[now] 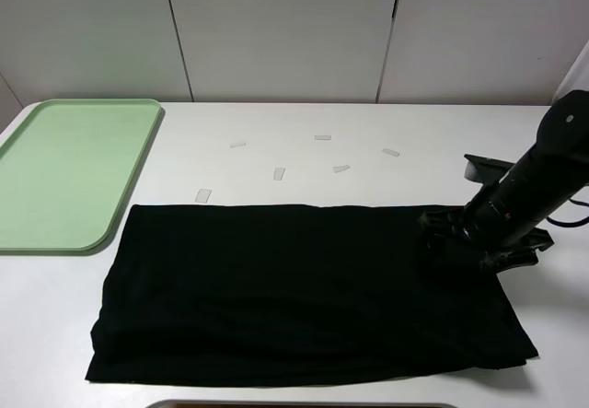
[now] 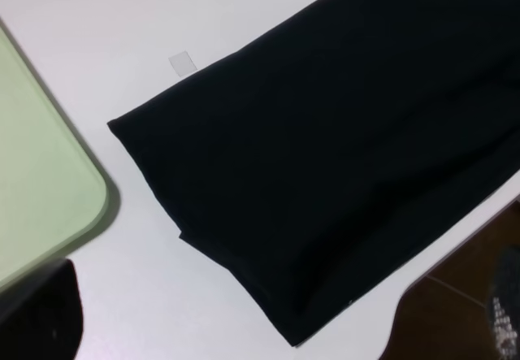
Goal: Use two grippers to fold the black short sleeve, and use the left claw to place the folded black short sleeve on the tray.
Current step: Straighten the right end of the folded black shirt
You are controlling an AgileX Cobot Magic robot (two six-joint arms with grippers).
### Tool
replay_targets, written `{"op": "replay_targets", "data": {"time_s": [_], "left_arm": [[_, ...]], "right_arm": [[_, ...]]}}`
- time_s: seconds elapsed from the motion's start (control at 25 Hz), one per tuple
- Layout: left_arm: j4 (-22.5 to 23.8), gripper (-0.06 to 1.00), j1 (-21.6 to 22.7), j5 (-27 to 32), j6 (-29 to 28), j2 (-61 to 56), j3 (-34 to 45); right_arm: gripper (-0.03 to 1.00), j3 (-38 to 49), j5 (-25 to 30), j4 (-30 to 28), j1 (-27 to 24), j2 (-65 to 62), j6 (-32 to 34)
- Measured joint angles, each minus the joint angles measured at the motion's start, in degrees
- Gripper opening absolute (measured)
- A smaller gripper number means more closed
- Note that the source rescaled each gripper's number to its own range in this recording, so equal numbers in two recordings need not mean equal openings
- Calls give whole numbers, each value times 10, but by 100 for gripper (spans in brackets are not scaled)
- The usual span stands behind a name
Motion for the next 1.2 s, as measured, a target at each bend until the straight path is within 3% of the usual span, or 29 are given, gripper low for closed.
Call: {"op": "replay_targets", "data": {"time_s": [0.44, 0.76, 1.2], "left_arm": [[4, 100, 0, 0, 0, 0, 0], [34, 100, 0, 0, 0, 0, 0], [36, 100, 0, -1, 0, 0, 0]], "right_arm": [[100, -2, -16, 9, -27, 28, 1], [100, -2, -14, 4, -67, 28, 0], [100, 4, -7, -78, -89, -59, 30]]}}
